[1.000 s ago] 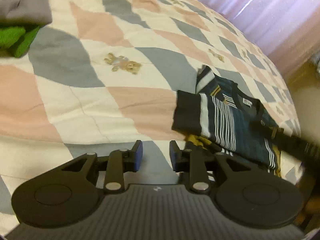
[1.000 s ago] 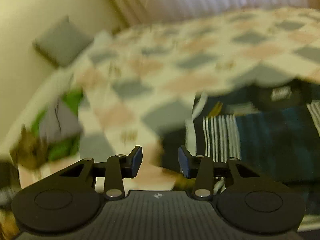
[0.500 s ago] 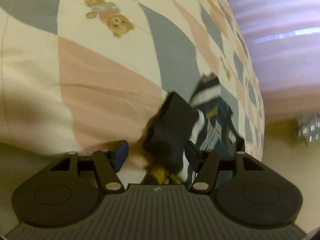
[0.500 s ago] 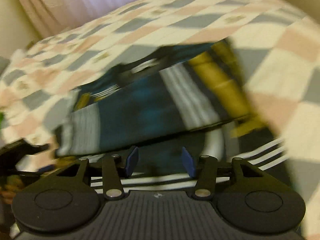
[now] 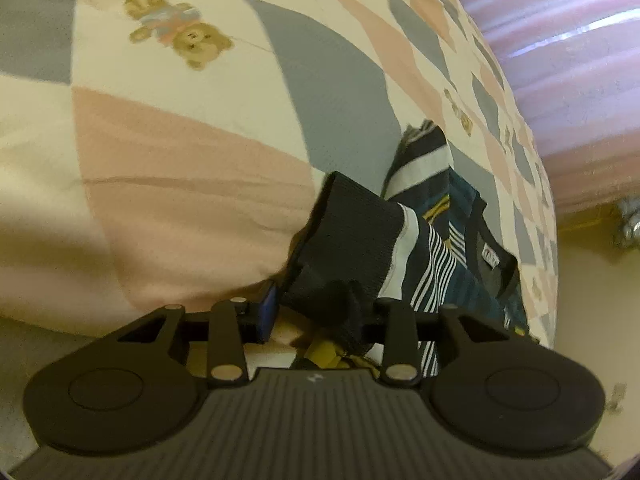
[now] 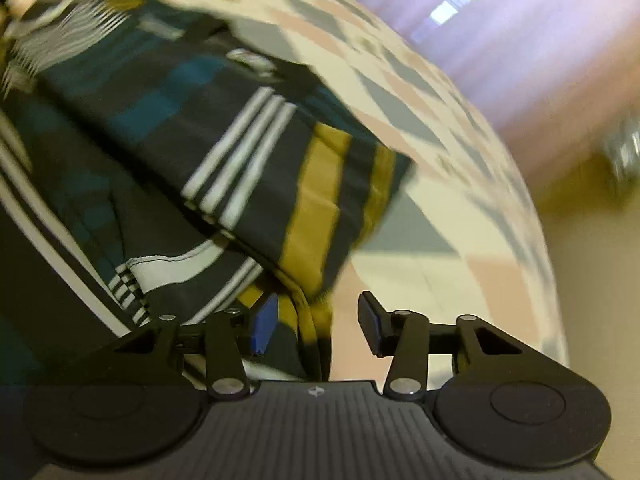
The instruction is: Fold clothes
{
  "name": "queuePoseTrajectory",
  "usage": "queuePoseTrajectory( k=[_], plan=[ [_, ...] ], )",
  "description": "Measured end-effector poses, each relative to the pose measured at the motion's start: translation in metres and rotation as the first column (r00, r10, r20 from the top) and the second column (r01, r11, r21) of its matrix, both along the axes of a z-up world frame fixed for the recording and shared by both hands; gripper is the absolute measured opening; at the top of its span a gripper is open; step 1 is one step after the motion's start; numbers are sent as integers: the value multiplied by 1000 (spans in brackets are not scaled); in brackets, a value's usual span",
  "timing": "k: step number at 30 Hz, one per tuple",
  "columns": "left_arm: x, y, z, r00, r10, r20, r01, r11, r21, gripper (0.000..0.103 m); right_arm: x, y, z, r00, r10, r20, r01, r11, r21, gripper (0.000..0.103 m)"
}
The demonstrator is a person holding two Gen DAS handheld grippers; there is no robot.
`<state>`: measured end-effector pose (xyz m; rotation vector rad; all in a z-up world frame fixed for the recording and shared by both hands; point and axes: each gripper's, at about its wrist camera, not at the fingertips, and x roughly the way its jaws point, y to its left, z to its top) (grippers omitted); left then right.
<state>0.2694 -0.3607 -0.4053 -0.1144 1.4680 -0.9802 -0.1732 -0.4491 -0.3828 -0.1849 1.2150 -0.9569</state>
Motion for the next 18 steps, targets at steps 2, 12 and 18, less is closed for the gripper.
queuePoseTrajectory(
  k=[2,12,18],
  plan=[
    [-3,-4,8,999,-19,26,19,1000,-15,9,6,-3,-12,996,69,-58,-70,997,-20,29],
    [-55,-4,46,967,-188,173,201,978,-60,6,-40,-19,-4,994,-62,86,62,998,-6,6],
    [-53,10,30,988,-126,90,128,992,-19,21,-35,-19,-21,1000,-8,0,8,998,70,23]
  ],
)
